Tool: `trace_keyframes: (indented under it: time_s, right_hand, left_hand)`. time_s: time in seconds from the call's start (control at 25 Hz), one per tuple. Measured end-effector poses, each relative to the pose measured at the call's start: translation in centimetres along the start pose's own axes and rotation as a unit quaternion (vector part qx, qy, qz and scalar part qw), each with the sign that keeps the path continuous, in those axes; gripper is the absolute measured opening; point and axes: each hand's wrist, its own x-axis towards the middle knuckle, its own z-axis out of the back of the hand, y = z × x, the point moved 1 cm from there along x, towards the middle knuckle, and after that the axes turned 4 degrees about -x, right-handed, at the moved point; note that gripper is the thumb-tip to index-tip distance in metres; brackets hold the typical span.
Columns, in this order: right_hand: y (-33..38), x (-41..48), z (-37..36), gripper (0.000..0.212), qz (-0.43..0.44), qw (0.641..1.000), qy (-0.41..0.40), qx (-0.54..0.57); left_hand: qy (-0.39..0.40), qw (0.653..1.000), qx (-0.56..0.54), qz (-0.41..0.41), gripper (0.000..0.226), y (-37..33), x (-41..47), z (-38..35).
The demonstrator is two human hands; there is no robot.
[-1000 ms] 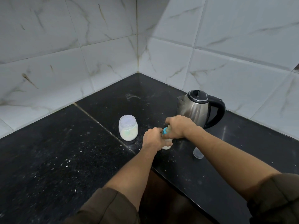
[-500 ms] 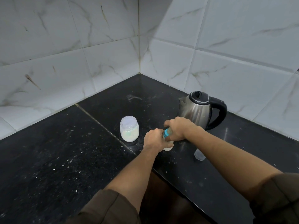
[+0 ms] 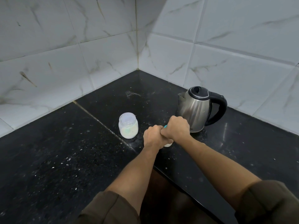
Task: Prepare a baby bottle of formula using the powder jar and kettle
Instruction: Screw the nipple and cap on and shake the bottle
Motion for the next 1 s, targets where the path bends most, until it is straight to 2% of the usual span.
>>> trace_keyframes:
  time_s: [0.12,0.28,0.36,0.56,0.76,0.84,1.0]
  right_hand:
    - [-0.4,0.0,0.2,0.037,0.015,1.000,0.019,-0.006]
    - [-1.9,0.4,1.3,0.045,0.162,0.980,0.051,-0.101]
    - [-1.9,0.6,1.8,0.042,0.192,0.971,0.053,-0.129]
    - [-1.0,0.7,1.0,0.025,0.116,0.990,0.035,-0.077]
    - [-0.1,0.0,-0.2,0.032,0.041,0.999,-0.005,-0.032]
    - [-0.7,0.1,0.4,0.043,0.029,0.999,0.027,-0.002]
    - [-3.9,0.4,2.8,0.086,0.018,0.977,0.181,0.113]
  left_hand:
    - [0.010,1.000,-0.005,0.004,0.036,0.1,-0.1,0.0]
    - [0.023,1.000,-0.016,-0.005,0.041,0.0,0.2,0.3]
    - [0.022,1.000,-0.014,-0.003,0.040,-0.1,0.1,0.3]
    - [0.000,1.000,-0.031,0.004,0.035,0.0,-0.1,-0.2]
    - [-0.006,0.999,-0.050,0.013,0.031,0.2,-0.1,-0.6]
    - [0.005,0.998,-0.059,0.024,0.030,0.2,-0.1,-0.4]
    - [0.024,0.996,-0.072,0.045,0.037,-0.4,-0.4,0.0]
